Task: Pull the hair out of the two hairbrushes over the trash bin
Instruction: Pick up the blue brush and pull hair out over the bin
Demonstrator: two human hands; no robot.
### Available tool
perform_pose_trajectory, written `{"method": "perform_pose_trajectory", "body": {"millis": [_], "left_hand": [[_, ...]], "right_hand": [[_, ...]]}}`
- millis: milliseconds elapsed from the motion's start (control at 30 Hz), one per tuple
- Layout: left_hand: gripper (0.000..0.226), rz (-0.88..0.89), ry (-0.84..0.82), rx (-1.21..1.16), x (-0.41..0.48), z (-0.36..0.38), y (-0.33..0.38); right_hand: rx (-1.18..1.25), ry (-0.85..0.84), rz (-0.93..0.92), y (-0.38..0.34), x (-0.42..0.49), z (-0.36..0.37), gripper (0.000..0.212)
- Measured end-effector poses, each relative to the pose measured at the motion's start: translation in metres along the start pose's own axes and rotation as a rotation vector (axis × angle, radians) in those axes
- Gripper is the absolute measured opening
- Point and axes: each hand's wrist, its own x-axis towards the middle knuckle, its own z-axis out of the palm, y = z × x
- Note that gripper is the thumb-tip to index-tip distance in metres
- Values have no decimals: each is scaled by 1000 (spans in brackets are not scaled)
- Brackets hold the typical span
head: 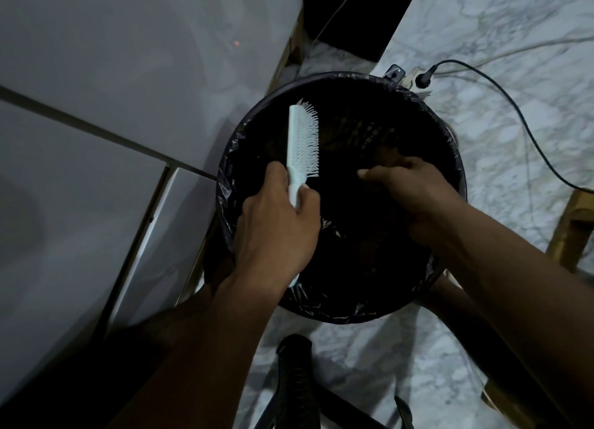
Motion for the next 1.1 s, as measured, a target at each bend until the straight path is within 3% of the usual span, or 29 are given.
{"method": "perform_pose_trajectory", "body": {"millis": [67,167,300,567,767,967,1100], "left_hand": [[22,37,-37,-17,-1,2,0],[24,36,-128,-132,-1,3,1],[24,-60,-338,-322,-1,1,8],[20,1,-436,-294,-3,-3,12],[23,43,-443,-227,-4,-5,15],[25,104,-371,-129,3,-8,10],[27,114,-270,-106,8,-16,10]], "right_hand": [[-60,8,-50,3,-1,5,72],[-13,-39,-227,0,-7,11,69],[-2,-159,-376,0,-11,12,90],[37,46,-513,-2,-2,4,23],[189,99,-473,-3,1,-2,23],[460,-53,-62,-4,9,-1,19],[497,69,57,-2,10,-6,26]]}}
